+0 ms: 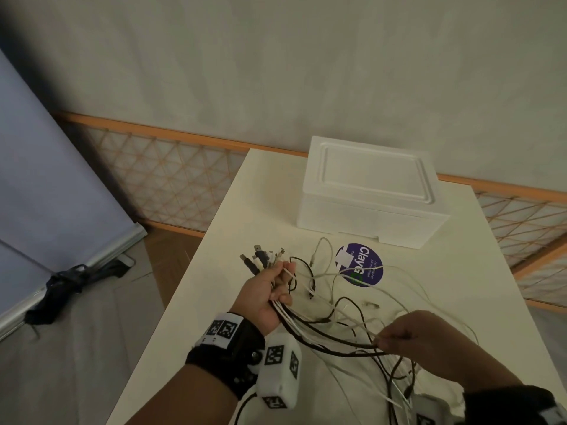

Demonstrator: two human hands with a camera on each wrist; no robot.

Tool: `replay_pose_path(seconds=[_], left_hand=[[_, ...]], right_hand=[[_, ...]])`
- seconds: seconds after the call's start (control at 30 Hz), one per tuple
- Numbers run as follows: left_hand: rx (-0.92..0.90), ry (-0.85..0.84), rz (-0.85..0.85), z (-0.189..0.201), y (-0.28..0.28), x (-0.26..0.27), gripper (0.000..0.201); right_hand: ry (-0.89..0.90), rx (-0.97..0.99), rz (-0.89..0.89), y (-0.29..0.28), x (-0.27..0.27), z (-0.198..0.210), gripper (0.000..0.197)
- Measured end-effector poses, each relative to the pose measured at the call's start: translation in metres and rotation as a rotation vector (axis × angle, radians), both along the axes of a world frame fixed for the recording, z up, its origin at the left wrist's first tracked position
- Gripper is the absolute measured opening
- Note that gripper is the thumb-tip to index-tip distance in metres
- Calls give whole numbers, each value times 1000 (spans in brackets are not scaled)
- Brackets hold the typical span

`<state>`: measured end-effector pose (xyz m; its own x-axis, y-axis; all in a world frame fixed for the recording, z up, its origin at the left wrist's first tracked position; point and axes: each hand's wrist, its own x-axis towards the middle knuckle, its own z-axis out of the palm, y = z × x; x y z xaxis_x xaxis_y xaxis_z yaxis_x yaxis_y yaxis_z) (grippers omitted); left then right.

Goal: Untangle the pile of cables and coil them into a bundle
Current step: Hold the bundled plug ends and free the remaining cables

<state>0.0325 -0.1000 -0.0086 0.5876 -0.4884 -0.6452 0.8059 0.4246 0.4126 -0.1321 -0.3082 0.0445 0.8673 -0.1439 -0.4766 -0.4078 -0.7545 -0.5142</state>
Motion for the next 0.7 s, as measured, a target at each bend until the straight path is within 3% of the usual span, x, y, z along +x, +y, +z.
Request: replay_pose_path(seconds=[0.07, 0.13, 0.27, 0.4, 0.5, 0.57, 0.7], left_hand=[[31, 4, 23, 0, 1, 0, 17], [61, -11, 5, 1, -2, -4, 13], [48, -38, -82, 5, -10, -19, 10], [-9, -72, -129, 14, -17, -31, 11], [-45, -66, -136, 23, -13, -27, 5], [-82, -26, -121, 25, -9, -18, 11], [-48, -38, -145, 23, -4, -3, 18]], right_hand=[[-12, -86, 13, -8, -2, -1, 29], [-102, -140, 18, -7, 1, 0, 25], [-317, -10, -44, 24, 29, 13, 35], [-362, -28, 61, 74, 62, 5, 27], [-447, -19, -3, 80, 59, 0, 15], [-398, 25, 17, 67, 46, 0, 23], [-68, 15, 85, 40, 17, 3, 24]])
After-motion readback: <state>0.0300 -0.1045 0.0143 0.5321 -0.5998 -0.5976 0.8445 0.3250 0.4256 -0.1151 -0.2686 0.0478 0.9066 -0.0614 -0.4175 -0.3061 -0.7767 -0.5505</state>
